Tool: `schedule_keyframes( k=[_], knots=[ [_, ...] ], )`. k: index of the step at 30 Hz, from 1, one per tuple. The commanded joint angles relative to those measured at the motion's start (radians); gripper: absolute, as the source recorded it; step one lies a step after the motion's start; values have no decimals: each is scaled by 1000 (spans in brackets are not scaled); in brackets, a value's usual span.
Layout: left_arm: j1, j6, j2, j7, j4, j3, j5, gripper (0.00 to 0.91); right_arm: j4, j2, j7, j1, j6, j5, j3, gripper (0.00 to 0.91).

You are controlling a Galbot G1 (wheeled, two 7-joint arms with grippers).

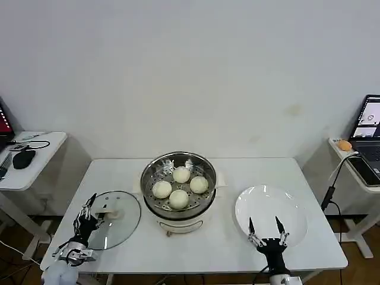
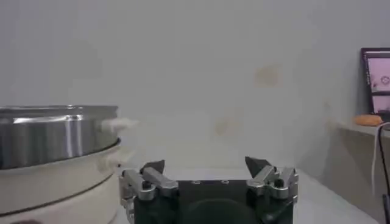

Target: Take steamed baozi put them in steamer then cover it.

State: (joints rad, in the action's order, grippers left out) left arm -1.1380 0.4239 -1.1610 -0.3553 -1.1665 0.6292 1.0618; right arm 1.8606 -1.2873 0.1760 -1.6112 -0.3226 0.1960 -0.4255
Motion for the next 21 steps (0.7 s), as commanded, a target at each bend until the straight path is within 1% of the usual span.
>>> schedule_keyframes(
  k=[1,2,8,21],
  knots=[
    [8,-3,-7,0,36,-4,3,30,0,-2,1,0,-3,-2,1,907],
    [8,-3,-9,-3,39,-4,3,0,1,-2,1,-1,-4,-2,1,907],
    [2,-1,-13,-8,50,-5,6,0,4,-1,3,-5,-10,-4,3,907],
    [-29,-8,-20,-23,0,30,13,0,0,5,6,-4,-32,-6,12,907]
  ],
)
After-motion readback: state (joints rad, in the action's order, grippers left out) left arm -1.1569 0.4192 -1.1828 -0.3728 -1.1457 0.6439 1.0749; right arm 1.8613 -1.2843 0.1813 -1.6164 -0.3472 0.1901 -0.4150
